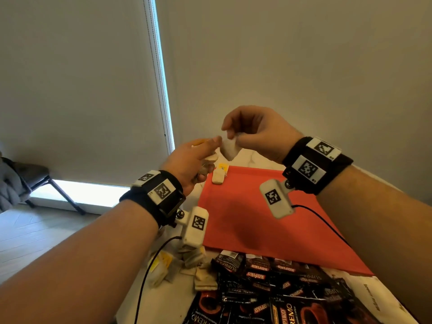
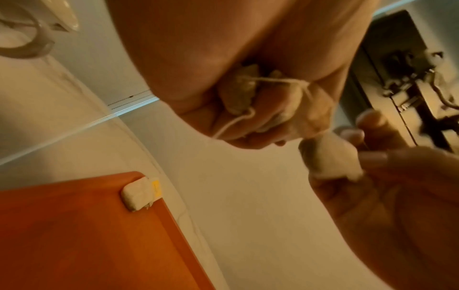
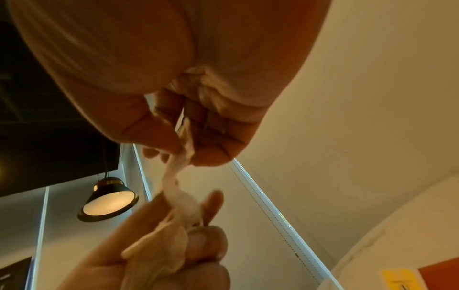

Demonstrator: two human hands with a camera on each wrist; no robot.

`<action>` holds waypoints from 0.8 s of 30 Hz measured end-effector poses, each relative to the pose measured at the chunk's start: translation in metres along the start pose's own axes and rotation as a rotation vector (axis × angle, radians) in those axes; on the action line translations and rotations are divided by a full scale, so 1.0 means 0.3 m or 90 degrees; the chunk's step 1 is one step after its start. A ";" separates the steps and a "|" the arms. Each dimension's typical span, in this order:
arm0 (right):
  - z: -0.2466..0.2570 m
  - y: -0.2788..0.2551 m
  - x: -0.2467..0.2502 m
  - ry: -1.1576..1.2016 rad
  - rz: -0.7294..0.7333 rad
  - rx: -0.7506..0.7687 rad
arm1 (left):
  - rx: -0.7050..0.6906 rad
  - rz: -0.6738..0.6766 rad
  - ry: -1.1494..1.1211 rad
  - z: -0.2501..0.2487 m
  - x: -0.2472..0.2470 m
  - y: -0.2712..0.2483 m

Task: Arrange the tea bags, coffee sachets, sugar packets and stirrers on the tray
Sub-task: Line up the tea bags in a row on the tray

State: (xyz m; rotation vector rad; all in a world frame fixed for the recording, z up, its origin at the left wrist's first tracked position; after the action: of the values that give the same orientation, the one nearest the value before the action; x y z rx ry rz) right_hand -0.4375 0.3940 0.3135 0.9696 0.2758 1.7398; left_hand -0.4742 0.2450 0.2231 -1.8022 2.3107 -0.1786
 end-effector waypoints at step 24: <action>-0.237 -0.047 -0.040 0.239 -0.256 -0.208 | -0.052 -0.093 0.026 -0.011 0.038 0.066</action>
State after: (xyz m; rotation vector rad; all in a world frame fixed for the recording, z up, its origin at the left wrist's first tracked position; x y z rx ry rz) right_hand -0.4776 0.4082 0.2538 0.3187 0.3835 1.5192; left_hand -0.4964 0.2387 0.2208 -2.0270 2.2445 -0.1456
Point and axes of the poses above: each hand's wrist, its own y-axis towards the middle knuckle, its own x-axis out of the back of the hand, z = x × y, the point moved 8 cm from there along y, towards the middle knuckle, and after that the axes turned 15 degrees about x, right-handed, at the moved point
